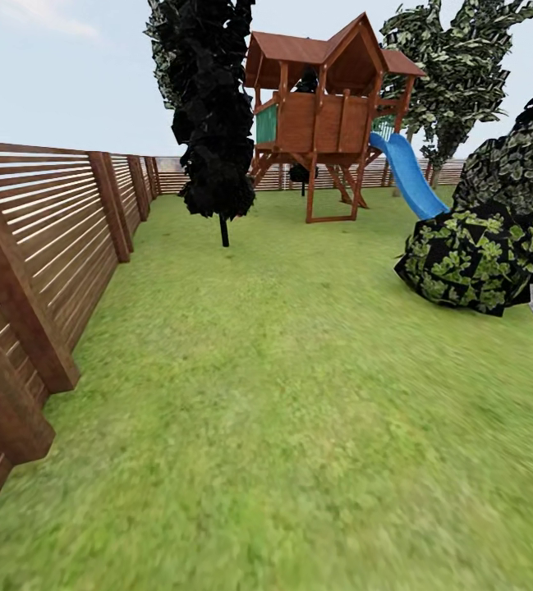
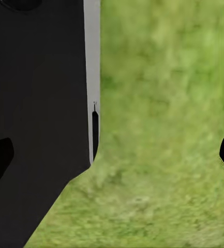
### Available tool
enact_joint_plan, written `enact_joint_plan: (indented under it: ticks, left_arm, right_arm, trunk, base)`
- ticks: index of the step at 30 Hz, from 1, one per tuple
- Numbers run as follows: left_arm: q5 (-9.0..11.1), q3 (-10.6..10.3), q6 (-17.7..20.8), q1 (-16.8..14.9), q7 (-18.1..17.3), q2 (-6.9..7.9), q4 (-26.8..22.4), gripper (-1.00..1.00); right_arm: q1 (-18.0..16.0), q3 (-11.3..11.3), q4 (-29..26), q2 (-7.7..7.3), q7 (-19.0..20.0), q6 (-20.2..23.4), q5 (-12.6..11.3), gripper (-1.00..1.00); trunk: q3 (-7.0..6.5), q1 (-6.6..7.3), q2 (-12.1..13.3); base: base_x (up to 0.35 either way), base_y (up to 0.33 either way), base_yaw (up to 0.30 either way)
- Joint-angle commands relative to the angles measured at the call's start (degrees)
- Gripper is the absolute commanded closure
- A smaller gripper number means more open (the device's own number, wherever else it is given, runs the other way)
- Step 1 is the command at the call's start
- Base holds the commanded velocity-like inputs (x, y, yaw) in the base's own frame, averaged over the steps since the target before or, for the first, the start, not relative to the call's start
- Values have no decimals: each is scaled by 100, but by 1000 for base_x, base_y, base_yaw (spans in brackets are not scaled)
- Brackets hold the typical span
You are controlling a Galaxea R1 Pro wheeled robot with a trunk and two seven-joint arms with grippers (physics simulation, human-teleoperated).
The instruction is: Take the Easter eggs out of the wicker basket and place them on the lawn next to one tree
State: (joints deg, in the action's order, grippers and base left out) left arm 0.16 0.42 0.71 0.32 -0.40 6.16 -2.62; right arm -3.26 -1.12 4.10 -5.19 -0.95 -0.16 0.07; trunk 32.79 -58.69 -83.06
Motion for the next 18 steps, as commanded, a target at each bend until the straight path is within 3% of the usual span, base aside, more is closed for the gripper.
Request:
enact_joint_plan:
  ticks: [1,18]
  left_arm:
    - [2,3,6,3,-4,2,-13,-100]
    - [2,4,6,3,-4,3,-13,-100]
  right_arm:
    - [-8,-11,12,1,-10,-2,2,-100]
    - [-8,-31,12,1,-9,-2,49,-100]
  trunk:
    - [4,-3,-2]
    - [4,-3,-2]
  base:
    - [339,0,0]
    - [339,0,0]
